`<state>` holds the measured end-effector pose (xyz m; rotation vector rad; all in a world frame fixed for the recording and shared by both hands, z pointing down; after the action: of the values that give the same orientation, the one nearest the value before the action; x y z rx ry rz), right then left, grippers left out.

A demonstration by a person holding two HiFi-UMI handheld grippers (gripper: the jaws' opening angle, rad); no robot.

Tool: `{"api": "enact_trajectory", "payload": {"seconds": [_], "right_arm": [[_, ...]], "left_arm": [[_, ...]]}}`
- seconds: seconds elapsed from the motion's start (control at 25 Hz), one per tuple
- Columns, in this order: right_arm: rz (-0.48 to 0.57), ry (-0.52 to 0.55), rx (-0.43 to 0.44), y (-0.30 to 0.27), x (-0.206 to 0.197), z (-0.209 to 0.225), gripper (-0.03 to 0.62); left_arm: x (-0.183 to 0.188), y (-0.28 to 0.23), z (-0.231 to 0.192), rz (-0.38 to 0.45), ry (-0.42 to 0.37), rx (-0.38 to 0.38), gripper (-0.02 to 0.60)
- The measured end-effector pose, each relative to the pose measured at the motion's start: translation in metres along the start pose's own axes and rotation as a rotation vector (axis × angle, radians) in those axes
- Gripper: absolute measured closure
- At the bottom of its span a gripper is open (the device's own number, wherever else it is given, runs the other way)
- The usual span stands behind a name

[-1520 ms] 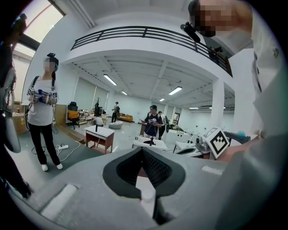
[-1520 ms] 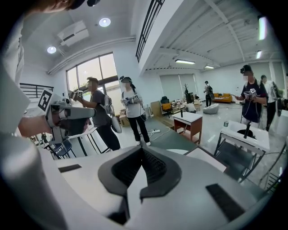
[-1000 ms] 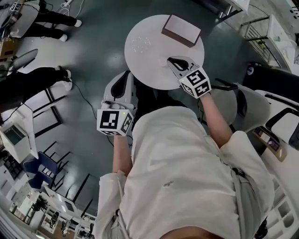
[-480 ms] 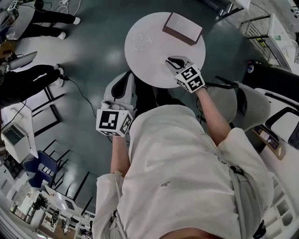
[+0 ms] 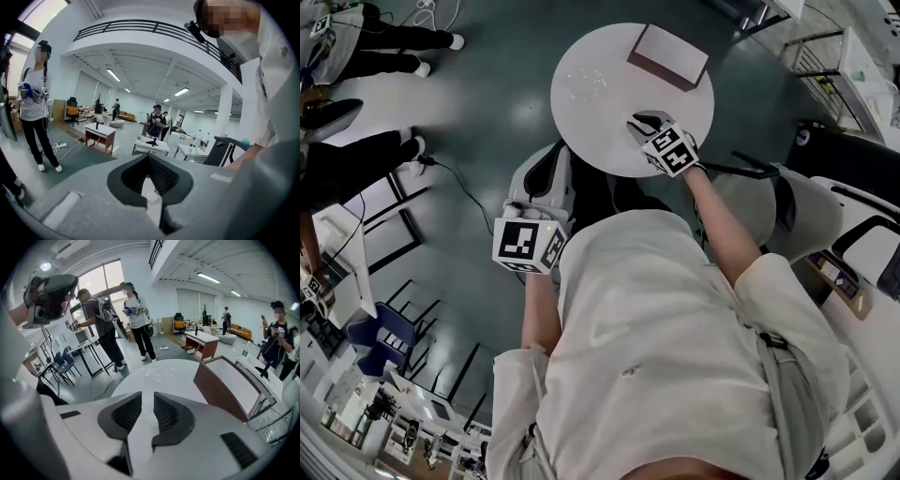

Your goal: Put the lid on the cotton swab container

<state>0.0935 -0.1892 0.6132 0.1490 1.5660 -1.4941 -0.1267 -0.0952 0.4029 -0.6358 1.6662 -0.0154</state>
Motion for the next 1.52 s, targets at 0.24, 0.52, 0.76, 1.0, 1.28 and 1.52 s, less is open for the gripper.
{"api": "enact_trajectory", "payload": {"seconds": [0.24, 0.52, 0.76, 1.0, 1.28, 1.52], "right_arm": [[-0.067, 0.039, -0.022, -0.014, -0.004, 0.004, 0.507], [-0.103, 0.076, -0.02, -0.024, -0.005, 0.007, 0.502], [-0.12, 0.083, -0.024, -0.031, -0.003, 0.005, 0.5], [-0.137, 0.092, -0.03, -0.037, -0.001, 0.003, 0.5], [-0.145, 0.087, -0.035, -0.043, -0.002, 0.002, 0.499], [-0.148, 0.085, -0.034, -0.044, -0.002, 0.001, 0.496]], "left_arm": [[-0.002, 0.001, -0.006, -0.003, 0.012, 0.011, 0.574], [-0.007, -0.001, -0.009, -0.015, 0.023, 0.011, 0.574], [-0.008, -0.001, -0.012, -0.022, 0.03, 0.008, 0.574], [-0.008, -0.004, -0.017, -0.024, 0.029, -0.005, 0.574], [-0.011, -0.005, -0.018, -0.029, 0.032, -0.013, 0.574], [-0.011, -0.007, -0.021, -0.04, 0.012, -0.015, 0.574]]}}
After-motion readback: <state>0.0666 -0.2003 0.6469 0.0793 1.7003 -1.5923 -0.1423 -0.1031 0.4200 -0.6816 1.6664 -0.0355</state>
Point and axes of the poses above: the fingertips, and each gripper's own axes: y backward along the fingers, z to its right, x out of its top, the point moved 9 cm from there along y, backward along the fingers, and after that the axes turned 4 degrees about x, right-handed, at the moved point
